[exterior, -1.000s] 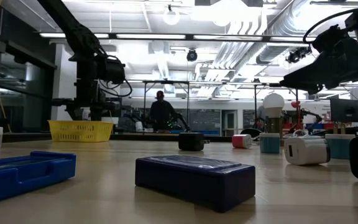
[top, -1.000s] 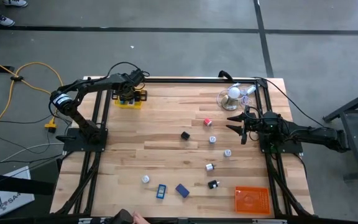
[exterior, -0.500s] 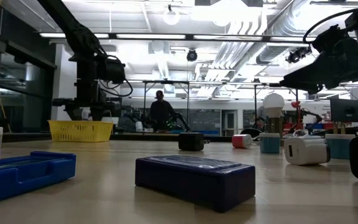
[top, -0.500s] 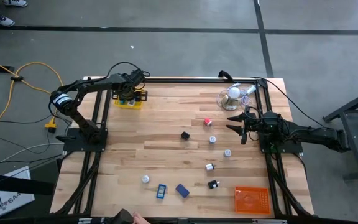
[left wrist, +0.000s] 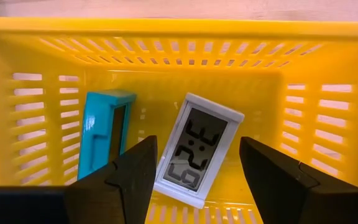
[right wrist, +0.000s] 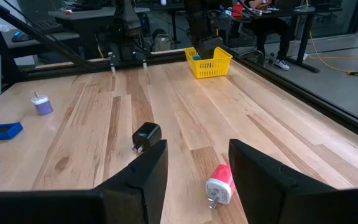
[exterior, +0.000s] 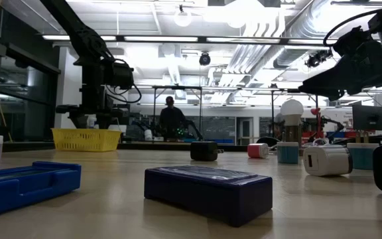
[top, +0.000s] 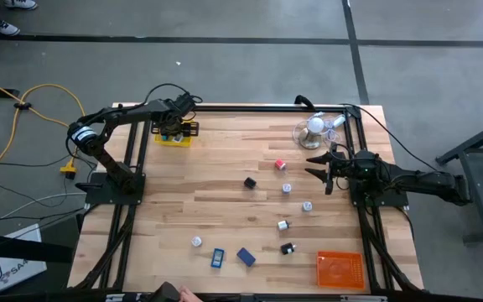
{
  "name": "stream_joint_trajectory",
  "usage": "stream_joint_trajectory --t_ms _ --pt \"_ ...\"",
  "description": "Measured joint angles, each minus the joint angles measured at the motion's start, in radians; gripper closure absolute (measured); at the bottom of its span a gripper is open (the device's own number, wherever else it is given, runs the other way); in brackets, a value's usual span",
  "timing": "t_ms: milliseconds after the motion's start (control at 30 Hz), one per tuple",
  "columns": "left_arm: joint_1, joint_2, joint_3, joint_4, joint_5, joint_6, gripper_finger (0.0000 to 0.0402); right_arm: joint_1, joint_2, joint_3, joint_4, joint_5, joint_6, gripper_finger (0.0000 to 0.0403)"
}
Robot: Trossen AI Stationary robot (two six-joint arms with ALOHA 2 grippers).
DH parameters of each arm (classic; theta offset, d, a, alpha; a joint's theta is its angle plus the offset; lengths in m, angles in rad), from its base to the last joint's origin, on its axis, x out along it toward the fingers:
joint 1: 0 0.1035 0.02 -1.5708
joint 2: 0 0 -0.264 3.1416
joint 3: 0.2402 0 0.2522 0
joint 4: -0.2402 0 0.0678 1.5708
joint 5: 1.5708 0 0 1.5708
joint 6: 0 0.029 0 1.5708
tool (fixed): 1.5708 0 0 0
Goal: Pick & Place Office items
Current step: Put the dark blue digital timer into the yellow bin
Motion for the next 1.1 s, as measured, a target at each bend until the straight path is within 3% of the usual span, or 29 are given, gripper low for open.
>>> stream_joint_trajectory --t_ms 567,867,1100 --pt "0.000 -0.107 0.001 -0.006 0.017 0.013 0.0181 0.000 0.000 0.000 0.000 0.000 0.000 0.0245" --pt "-0.001 -0.194 0.001 -0.018 0.020 0.099 0.0181 0.000 0.000 0.000 0.000 0.000 0.000 0.0245" --pt "-0.031 -0.247 0.001 -0.020 0.078 0.167 0.0181 0.000 0.000 0.000 0.000 0.000 0.000 0.0245"
